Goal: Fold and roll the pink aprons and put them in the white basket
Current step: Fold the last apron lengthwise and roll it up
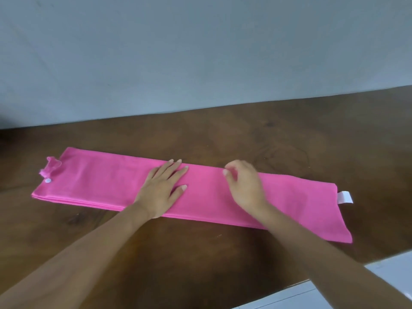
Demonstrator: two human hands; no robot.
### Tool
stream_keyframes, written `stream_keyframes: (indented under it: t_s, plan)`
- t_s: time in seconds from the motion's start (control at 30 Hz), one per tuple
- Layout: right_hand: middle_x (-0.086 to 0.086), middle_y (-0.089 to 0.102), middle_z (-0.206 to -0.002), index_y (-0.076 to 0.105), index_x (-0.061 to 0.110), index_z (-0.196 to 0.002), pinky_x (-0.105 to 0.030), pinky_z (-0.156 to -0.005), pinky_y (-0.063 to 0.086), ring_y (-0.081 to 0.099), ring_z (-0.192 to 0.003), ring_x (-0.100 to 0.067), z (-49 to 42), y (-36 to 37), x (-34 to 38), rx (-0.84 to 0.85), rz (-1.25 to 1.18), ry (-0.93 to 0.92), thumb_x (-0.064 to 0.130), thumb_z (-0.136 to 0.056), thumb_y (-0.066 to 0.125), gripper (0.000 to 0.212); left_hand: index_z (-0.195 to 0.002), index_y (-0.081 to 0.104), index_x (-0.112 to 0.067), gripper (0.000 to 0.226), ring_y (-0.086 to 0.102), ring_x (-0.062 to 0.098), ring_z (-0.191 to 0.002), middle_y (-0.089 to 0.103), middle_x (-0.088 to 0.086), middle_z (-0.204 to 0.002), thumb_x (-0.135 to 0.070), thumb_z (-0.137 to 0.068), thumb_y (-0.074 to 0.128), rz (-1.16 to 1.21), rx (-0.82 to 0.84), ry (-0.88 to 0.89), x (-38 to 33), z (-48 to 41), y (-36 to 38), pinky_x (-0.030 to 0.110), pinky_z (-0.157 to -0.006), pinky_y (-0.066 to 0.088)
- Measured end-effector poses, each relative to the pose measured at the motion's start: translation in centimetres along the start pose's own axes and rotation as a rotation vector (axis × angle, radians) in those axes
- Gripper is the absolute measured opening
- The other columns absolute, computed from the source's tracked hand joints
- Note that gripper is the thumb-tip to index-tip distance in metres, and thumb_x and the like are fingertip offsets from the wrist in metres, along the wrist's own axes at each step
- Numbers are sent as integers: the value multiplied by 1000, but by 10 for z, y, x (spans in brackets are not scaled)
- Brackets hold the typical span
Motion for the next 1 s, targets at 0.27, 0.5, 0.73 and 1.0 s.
stream_keyframes:
  t_s: [0.27, 0.5, 0.73, 1.0]
  plan:
    - [-9, 4, -169, 11, 35, -160, -54, -124, -1, -1, -155, -30, 26, 89, 72, 248, 337, 179, 56, -104, 16, 60, -152, 45, -22, 61, 31, 12, -149, 38, -6, -160, -49, -102, 23, 357, -16, 65, 26, -4, -6, 43, -123, 28]
    - [-7, -11, -169, -8, 41, -158, -60, -121, -8, -11, -154, -34, 27, 107, 75, 254, 533, 228, 68, -97, 3, 68, -162, 7, -36, 75, -5, 10, -156, -2, -11, -169, -70, -96, 4, 23, 67, 57, 84, 18, -14, 40, -128, 1]
    - [-4, -12, -169, -12, 46, -156, -57, -123, -6, -13, -155, -29, 27, 109, 72, 247, 583, 249, 70, -95, -2, 67, -159, -11, -40, 78, -16, 17, -155, -16, -7, -168, -79, -94, 3, -46, 83, -166, 171, 55, -20, 44, -127, -6]
    - [-3, -8, -169, -11, 47, -156, -56, -124, -4, -9, -155, -28, 25, 110, 75, 239, 616, 254, 72, -92, -4, 70, -160, -10, -39, 84, -14, 26, -156, -13, 6, -170, -83, -89, 1, -65, 84, -393, 254, 85, -38, 44, -124, -7]
Point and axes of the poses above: each hand's wrist, its own z-axis away from the middle knuckle, its own y-axis out of the palm, x = y × z, the point moved 7 cm from there along -z, towards the middle knuckle
